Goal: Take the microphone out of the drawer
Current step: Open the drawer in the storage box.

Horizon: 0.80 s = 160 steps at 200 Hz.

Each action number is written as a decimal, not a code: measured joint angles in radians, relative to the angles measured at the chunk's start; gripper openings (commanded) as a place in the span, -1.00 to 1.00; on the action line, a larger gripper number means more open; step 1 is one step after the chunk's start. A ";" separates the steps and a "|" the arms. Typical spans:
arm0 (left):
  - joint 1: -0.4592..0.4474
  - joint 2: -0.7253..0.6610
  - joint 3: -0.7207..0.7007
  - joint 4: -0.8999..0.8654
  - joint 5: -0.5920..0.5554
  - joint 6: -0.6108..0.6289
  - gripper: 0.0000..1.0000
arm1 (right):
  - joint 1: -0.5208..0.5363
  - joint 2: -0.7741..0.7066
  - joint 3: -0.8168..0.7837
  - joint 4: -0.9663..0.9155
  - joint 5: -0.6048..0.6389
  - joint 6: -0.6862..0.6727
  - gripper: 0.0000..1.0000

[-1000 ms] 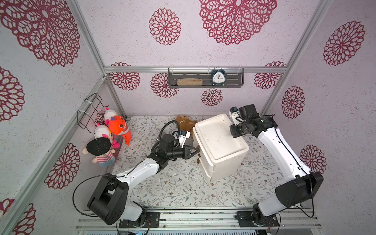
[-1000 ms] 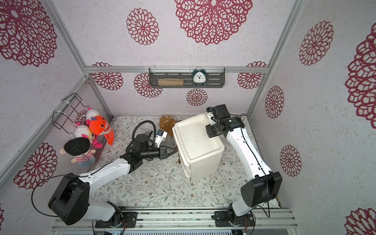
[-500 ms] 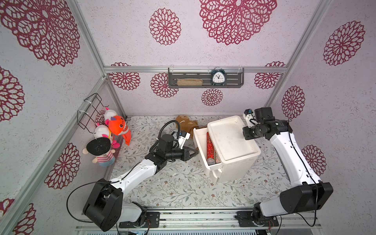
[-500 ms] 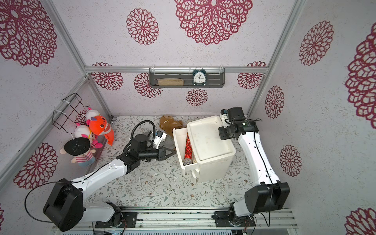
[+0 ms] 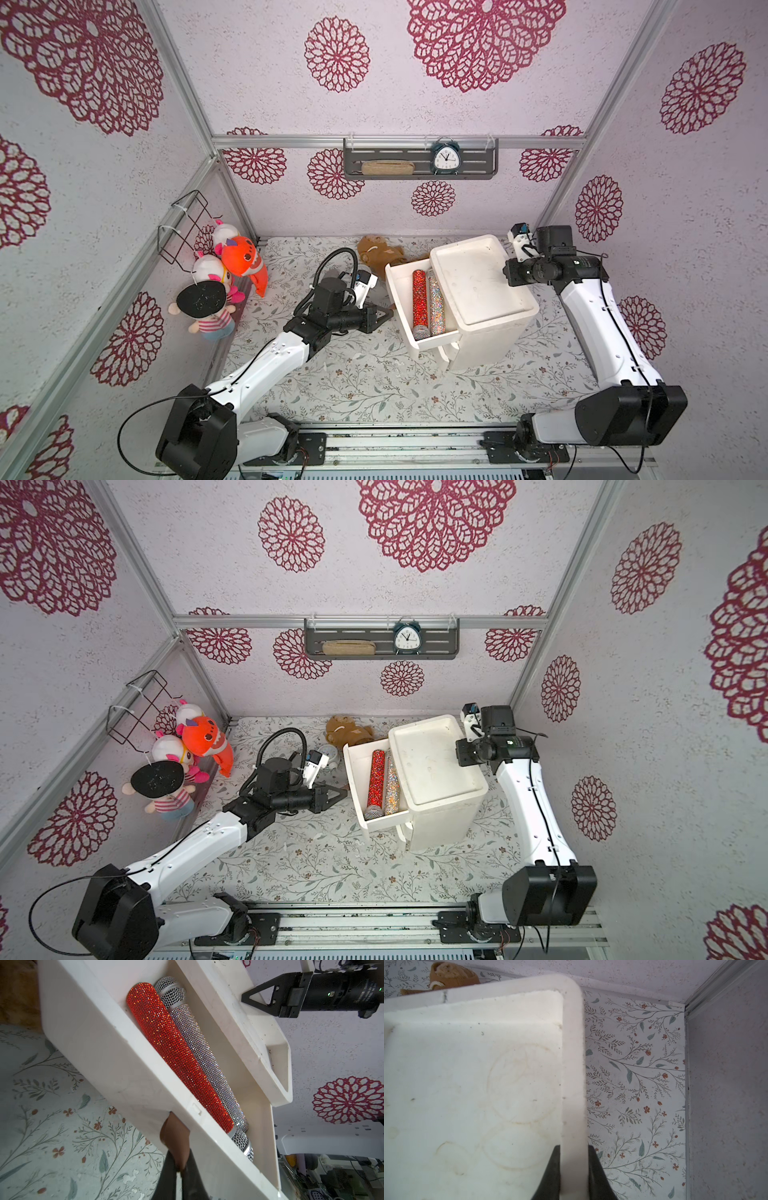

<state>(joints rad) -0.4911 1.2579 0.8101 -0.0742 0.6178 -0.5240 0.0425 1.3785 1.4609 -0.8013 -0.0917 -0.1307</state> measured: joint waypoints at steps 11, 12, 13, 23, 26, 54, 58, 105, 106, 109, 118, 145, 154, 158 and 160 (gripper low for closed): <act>0.002 0.000 0.011 -0.023 0.000 0.011 -0.59 | -0.002 -0.003 -0.007 0.010 -0.008 0.000 -1.00; 0.002 0.000 0.012 -0.024 0.001 0.012 -0.56 | -0.002 -0.003 -0.007 0.011 -0.009 0.000 -1.00; 0.002 0.000 0.013 -0.026 0.001 0.011 -0.54 | -0.002 -0.004 -0.008 0.011 -0.009 0.000 -1.00; 0.003 0.000 0.031 -0.052 0.000 0.017 -0.33 | -0.003 -0.005 -0.010 0.016 -0.011 0.000 -1.00; 0.004 0.000 0.039 -0.062 -0.002 0.022 -0.24 | -0.004 -0.005 -0.011 0.018 -0.013 0.000 -1.00; 0.014 -0.002 0.115 -0.129 -0.021 0.047 0.68 | -0.008 -0.006 -0.015 0.024 -0.018 0.001 -1.00; 0.014 -0.002 0.129 -0.144 -0.026 0.055 0.85 | -0.008 -0.006 -0.016 0.024 -0.018 0.001 -1.00; 0.013 0.054 0.404 -0.406 -0.100 0.098 0.95 | -0.010 -0.019 -0.035 0.045 -0.021 0.001 -1.00; 0.013 0.056 0.409 -0.410 -0.101 0.099 0.94 | -0.010 -0.019 -0.035 0.045 -0.021 0.001 -1.00; 0.013 0.064 0.430 -0.427 -0.108 0.101 0.94 | -0.010 -0.020 -0.037 0.047 -0.021 0.001 -1.00; 0.011 0.088 0.485 -0.475 -0.122 0.111 0.95 | -0.011 -0.024 -0.042 0.052 -0.022 0.001 -1.00; -0.004 0.183 0.670 -0.647 -0.164 0.136 0.95 | -0.012 -0.029 -0.050 0.061 -0.021 0.002 -1.00; -0.013 0.220 0.736 -0.697 -0.181 0.138 0.95 | -0.012 -0.029 -0.050 0.061 -0.021 0.002 -1.00; -0.018 0.241 0.772 -0.723 -0.189 0.138 0.95 | -0.012 -0.030 -0.050 0.062 -0.021 0.002 -1.00; -0.020 0.252 0.790 -0.740 -0.194 0.139 0.95 | -0.012 -0.030 -0.051 0.063 -0.021 0.002 -1.00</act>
<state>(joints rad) -0.5114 1.5097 1.5997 -0.8146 0.4240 -0.3851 0.0307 1.3487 1.4097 -0.7387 -0.1131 -0.1284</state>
